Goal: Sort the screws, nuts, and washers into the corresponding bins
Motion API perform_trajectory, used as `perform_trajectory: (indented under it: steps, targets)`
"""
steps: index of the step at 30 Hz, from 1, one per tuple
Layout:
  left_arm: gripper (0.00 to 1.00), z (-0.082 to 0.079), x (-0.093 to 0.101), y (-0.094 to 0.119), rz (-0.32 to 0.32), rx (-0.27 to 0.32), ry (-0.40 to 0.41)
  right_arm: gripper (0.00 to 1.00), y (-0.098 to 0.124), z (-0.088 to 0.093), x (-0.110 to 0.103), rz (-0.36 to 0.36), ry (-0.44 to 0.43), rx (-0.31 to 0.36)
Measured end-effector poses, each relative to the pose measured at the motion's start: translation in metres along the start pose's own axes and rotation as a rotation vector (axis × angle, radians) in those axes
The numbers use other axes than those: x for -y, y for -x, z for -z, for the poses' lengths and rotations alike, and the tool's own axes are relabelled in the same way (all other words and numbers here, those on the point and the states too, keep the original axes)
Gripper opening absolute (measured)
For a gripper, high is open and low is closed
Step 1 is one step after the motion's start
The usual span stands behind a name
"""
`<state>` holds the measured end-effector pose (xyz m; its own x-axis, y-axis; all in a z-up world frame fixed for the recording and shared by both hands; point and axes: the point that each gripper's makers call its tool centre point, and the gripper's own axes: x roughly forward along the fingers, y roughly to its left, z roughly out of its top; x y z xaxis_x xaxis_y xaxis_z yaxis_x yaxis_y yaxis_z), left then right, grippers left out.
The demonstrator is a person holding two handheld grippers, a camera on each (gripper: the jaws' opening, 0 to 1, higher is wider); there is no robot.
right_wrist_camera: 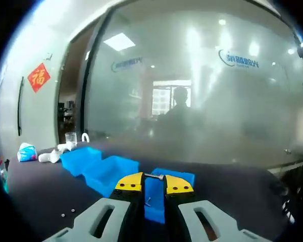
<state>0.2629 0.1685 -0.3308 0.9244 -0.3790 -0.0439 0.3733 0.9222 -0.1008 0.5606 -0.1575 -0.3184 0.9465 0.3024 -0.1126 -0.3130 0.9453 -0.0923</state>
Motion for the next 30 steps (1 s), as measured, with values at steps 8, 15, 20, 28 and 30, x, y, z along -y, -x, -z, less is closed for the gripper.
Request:
perform_trajectory:
  steps: [8,15,20,28,30]
  targets:
    - [0.43,0.009,-0.008,0.005,-0.026,-0.014,0.017,0.11,-0.033,0.008,0.005,0.031,0.029,-0.048]
    - [0.43,0.007,-0.011,0.008,-0.037,-0.008,0.016,0.11,-0.052,0.013,0.011,0.054,0.031,-0.084]
    - [0.43,0.008,-0.010,0.008,-0.041,-0.009,0.018,0.12,-0.056,0.016,0.003,0.033,0.048,-0.109]
    - [0.43,0.009,-0.012,0.008,-0.052,-0.011,0.024,0.26,-0.043,0.010,-0.003,0.027,0.057,-0.089]
    - [0.43,0.009,-0.012,0.008,-0.053,-0.009,0.025,0.26,-0.037,0.007,-0.005,0.014,0.041,-0.079]
